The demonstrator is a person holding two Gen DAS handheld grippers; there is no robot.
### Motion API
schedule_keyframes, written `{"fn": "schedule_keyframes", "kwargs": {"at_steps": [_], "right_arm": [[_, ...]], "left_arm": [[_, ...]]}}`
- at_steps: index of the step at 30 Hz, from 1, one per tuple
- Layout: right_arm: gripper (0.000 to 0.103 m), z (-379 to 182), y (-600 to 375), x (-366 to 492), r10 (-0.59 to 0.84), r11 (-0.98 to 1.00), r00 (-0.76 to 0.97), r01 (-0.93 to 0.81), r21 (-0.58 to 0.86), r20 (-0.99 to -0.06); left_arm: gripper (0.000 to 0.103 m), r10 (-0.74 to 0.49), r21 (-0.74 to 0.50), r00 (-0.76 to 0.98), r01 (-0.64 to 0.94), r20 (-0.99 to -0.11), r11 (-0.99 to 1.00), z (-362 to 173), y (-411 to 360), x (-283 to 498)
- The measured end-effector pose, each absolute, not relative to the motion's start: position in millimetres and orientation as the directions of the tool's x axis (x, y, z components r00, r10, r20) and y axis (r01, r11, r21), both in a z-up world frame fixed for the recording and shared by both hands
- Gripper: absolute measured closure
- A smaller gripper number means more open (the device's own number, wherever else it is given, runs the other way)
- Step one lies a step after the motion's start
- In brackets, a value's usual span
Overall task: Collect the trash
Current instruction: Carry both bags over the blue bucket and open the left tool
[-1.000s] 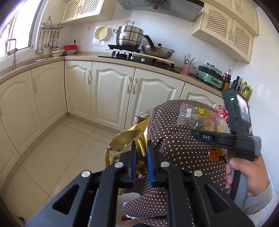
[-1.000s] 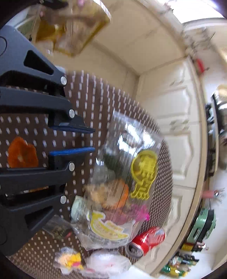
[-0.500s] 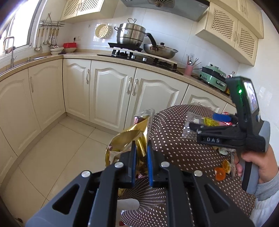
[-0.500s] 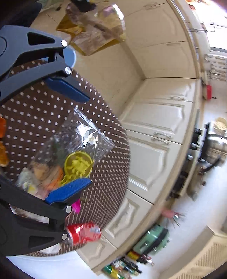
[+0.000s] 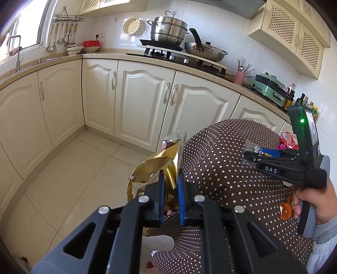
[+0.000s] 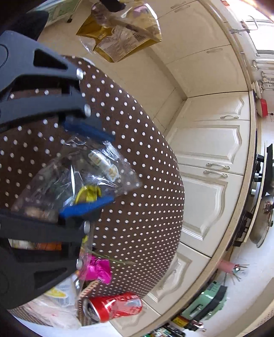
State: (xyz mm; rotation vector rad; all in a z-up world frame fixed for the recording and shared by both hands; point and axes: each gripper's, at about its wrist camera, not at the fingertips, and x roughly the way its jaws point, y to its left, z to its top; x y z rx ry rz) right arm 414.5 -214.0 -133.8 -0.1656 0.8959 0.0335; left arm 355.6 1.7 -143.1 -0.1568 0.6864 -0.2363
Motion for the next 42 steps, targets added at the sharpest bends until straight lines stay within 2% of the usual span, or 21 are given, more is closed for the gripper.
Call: {"fn": "schedule_keyframes", "kwargs": {"at_steps": [4, 7, 10, 13, 15, 19, 23, 30, 36, 39, 42], "right_arm": [[0.076, -131, -211, 406, -0.057, 0.987, 0.636, -0.083, -0.141, -0.77], [0.079, -115, -203, 390, -0.048, 0.987, 0.683, -0.081, -0.14, -0.729], [0.08, -83, -185, 366, -0.022, 0.984, 0.759, -0.1, -0.15, -0.651], [0.08, -46, -147, 340, 0.08, 0.974, 0.819, -0.184, -0.129, -0.569], [0.08, -33, -123, 330, 0.158, 0.963, 0.823, -0.251, -0.1, -0.545], [0.08, -35, -63, 320, 0.356, 0.914, 0.78, -0.406, 0.017, -0.515], [0.08, -74, -12, 332, 0.488, 0.857, 0.683, -0.494, 0.15, -0.543], [0.08, -206, 52, 375, 0.603, 0.788, 0.484, -0.486, 0.377, -0.634], [0.079, -319, 61, 409, 0.613, 0.789, 0.354, -0.33, 0.519, -0.706], [0.079, -359, 57, 423, 0.628, 0.778, 0.32, -0.264, 0.57, -0.709], [0.079, -394, 50, 433, 0.656, 0.753, 0.294, -0.185, 0.632, -0.695]], "left_arm": [[0.092, -0.265, -0.218, 0.753, 0.165, -0.602, 0.962, -139, 7, 346], [0.092, -0.258, -0.212, 0.758, 0.161, -0.599, 0.964, -136, 13, 337], [0.092, -0.255, -0.22, 0.766, 0.151, -0.591, 0.964, -132, 23, 328], [0.092, -0.249, -0.235, 0.778, 0.134, -0.577, 0.963, -127, 40, 317], [0.092, -0.239, -0.245, 0.785, 0.114, -0.572, 0.963, -124, 55, 310], [0.092, -0.213, -0.261, 0.783, 0.068, -0.584, 0.963, -131, 88, 301], [0.092, -0.142, -0.232, 0.754, -0.015, -0.642, 0.973, -160, 125, 299], [0.092, -0.101, -0.23, 0.594, -0.144, -0.798, 0.962, -260, 178, 323], [0.092, -0.186, -0.29, 0.452, -0.174, -0.873, 0.941, -353, 193, 362], [0.092, -0.228, -0.321, 0.4, -0.183, -0.888, 0.929, -391, 194, 381], [0.086, -0.244, -0.328, 0.367, -0.186, -0.898, 0.926, -420, 190, 395]]}}
